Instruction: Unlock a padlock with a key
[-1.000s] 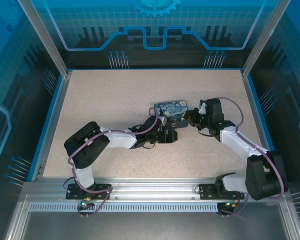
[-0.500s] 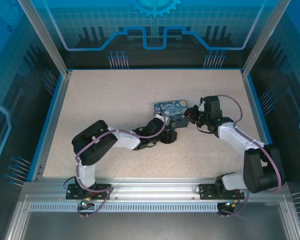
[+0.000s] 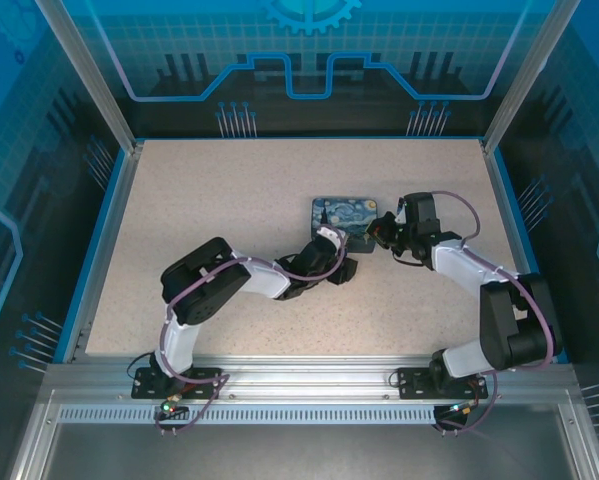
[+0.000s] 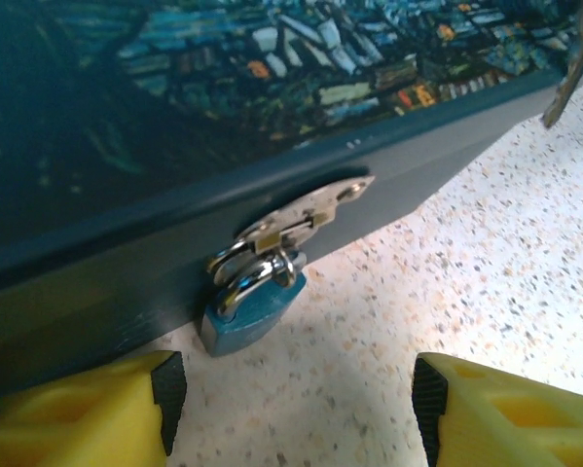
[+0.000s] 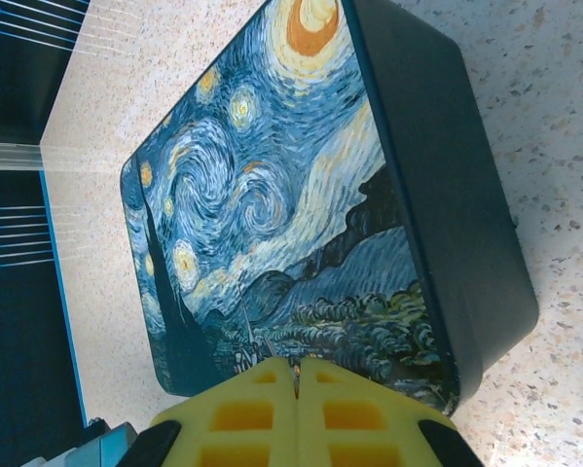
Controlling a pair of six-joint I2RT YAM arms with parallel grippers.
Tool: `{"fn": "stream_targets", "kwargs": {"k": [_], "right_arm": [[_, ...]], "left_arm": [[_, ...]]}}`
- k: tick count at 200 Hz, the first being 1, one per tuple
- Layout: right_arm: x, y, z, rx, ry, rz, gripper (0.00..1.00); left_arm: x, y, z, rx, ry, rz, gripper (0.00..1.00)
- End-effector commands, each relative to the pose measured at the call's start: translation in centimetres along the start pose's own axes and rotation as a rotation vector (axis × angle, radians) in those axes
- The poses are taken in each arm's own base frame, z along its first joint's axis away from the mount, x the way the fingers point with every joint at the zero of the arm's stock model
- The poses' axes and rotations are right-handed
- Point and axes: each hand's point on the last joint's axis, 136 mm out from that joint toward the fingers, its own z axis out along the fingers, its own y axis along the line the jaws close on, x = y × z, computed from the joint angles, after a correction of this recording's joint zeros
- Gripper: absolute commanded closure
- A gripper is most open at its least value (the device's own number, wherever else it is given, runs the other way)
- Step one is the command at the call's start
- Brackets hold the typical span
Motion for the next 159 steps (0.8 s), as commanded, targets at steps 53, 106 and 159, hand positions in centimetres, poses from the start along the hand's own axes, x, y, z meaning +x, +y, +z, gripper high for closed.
{"fn": "stream_targets", "kwargs": {"k": [53,106,159], "right_arm": [[-0.6,-0.7,0.9,0.018,-0.001,-0.011,1.00],[-0.6,-1.1,1.1,0.028,0.005,-0.012,1.00],[-0.3,-1.7,1.4,0.031,0.015,-0.005,1.00]], "left_arm": [[-3.9,-3.5,1.6,0.124,-0.102,-0.051,0.35],[-6.3,-4.2,1.4,0.227,-0.139,-0.214,0.34],[-7.9,-3.2,0.8,0.284,-0.181,-0.381,0.34]]}}
